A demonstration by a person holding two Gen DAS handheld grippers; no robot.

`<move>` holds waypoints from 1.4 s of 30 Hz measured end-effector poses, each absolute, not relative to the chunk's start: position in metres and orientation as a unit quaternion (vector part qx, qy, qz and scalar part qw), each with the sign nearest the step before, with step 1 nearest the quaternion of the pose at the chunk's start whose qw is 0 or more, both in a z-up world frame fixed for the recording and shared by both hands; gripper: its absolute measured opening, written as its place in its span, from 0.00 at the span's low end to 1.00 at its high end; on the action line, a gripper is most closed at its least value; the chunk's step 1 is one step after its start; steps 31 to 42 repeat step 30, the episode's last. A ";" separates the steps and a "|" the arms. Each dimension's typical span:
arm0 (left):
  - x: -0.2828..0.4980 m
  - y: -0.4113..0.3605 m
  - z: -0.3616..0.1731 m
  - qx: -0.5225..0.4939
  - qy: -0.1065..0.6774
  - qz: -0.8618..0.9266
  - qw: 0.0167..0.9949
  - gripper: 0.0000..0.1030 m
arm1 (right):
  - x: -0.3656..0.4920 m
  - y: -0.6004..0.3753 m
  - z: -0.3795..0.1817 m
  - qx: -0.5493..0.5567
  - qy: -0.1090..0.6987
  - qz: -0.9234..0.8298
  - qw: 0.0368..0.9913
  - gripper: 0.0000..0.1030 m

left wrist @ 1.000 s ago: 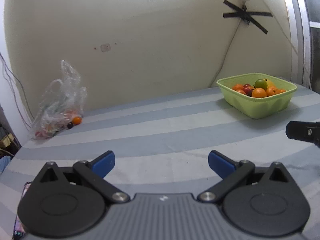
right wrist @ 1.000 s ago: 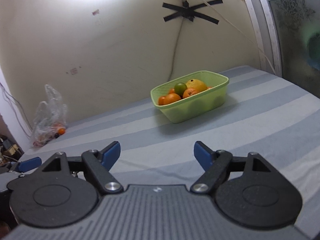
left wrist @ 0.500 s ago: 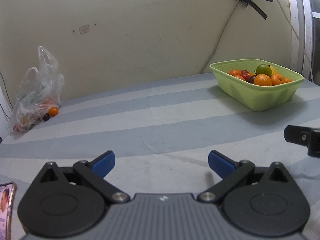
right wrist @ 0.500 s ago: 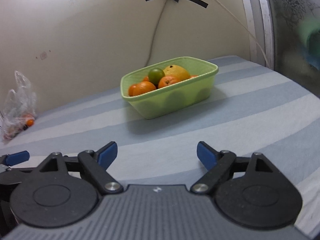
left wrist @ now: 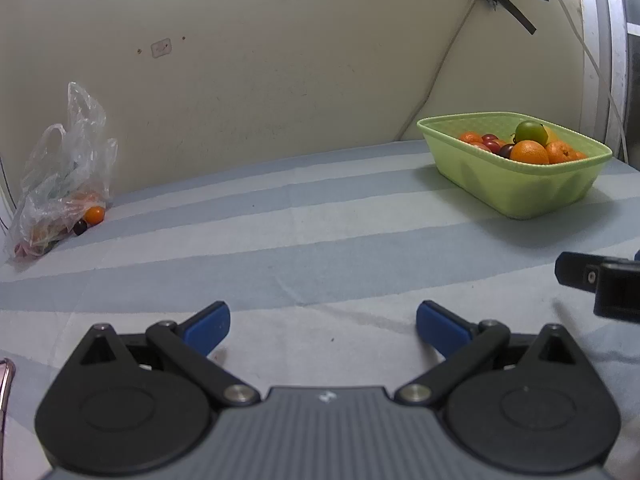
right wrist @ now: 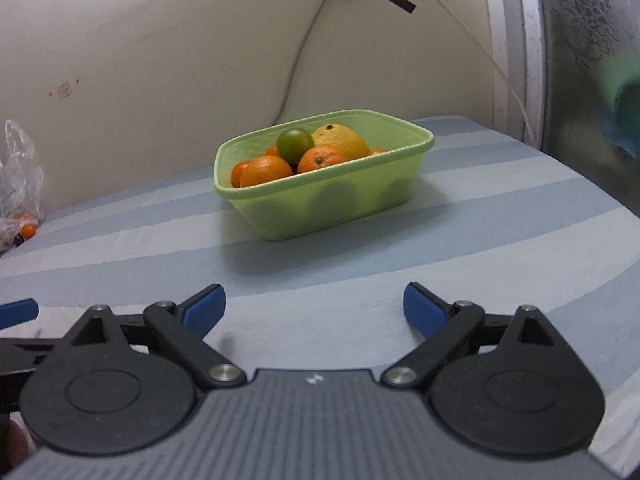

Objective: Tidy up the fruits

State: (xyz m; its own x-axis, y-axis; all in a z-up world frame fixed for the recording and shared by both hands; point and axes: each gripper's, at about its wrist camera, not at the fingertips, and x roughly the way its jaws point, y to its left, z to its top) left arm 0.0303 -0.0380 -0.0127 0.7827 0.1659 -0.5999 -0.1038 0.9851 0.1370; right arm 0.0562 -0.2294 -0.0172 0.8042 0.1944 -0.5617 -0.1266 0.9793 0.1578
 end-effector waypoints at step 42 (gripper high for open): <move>0.029 -0.041 -0.012 0.054 0.315 0.055 0.946 1.00 | 0.052 -0.217 -0.023 0.000 0.314 0.036 0.949 1.00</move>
